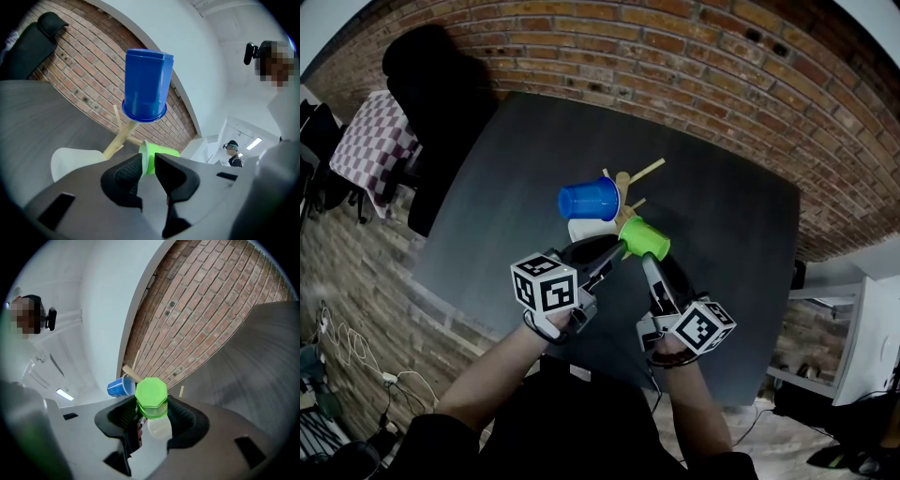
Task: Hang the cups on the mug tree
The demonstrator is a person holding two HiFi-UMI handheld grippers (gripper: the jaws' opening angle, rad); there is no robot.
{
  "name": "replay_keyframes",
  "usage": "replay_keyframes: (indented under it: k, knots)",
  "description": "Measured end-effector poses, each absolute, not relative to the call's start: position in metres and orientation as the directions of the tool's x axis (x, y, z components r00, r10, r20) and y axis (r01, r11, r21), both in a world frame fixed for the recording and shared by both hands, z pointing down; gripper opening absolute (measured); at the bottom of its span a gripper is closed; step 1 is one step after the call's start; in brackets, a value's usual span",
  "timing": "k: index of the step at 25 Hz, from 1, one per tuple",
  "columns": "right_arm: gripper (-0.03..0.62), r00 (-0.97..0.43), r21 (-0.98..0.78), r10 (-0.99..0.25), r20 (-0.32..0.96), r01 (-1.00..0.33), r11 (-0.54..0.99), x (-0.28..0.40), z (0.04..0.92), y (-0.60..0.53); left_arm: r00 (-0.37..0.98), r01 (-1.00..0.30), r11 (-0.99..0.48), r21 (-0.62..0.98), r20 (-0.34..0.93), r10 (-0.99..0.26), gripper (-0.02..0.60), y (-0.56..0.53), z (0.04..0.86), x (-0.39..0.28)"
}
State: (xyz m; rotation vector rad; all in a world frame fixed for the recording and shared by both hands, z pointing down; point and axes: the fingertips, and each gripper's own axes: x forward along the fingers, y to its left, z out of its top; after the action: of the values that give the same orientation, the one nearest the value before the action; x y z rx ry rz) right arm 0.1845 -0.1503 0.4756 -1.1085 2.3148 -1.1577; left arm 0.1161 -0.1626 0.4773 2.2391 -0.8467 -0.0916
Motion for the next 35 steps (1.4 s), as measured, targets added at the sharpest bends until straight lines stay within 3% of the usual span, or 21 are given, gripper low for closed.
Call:
replay_keyframes:
  k: [23,35]
  knots:
    - [0.232,-0.608,-0.726,-0.781,0.144,-0.601,0.334,0.147,0.492,-0.168,0.818,-0.51,-0.522,0.684,0.197,-0.54,0.081,-0.099,0.482,0.063]
    - [0.232,-0.537,-0.753,-0.819,0.2,-0.62,0.222,0.17,0.508,-0.119,0.818,-0.518,-0.513,0.684,0.219,-0.532,0.081,-0.084,0.489,0.032]
